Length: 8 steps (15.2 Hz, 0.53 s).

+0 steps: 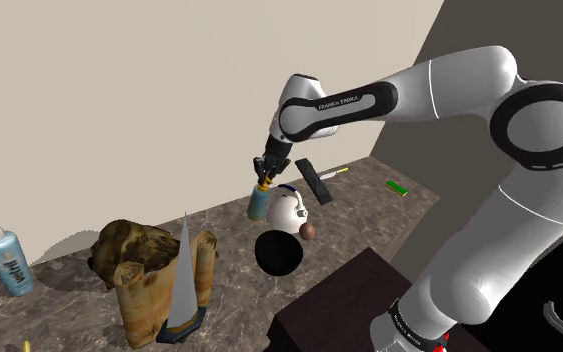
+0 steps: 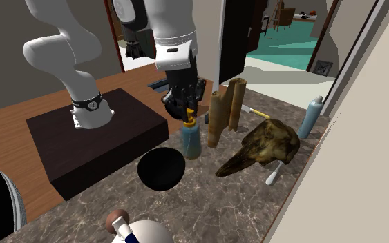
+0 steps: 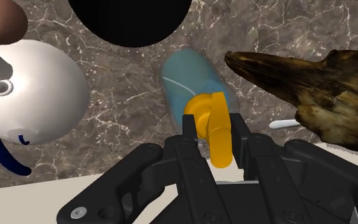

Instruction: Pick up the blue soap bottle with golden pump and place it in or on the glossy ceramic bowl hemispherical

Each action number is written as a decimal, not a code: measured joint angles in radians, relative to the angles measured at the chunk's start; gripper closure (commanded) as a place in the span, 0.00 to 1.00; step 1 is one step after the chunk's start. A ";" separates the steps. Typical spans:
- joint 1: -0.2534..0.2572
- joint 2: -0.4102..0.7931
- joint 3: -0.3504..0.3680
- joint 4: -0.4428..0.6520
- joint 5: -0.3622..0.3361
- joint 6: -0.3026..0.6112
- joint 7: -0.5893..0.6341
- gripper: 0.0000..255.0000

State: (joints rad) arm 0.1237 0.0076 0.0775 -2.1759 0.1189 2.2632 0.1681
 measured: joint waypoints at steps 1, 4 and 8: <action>-0.005 -0.035 -0.005 -0.030 0.004 -0.007 -0.012 1.00; -0.017 -0.152 -0.020 -0.122 0.012 -0.034 -0.040 1.00; -0.026 -0.319 -0.036 -0.235 0.014 -0.090 -0.061 1.00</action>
State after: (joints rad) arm 0.0980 -0.3111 0.0419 -2.4110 0.1329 2.1734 0.1069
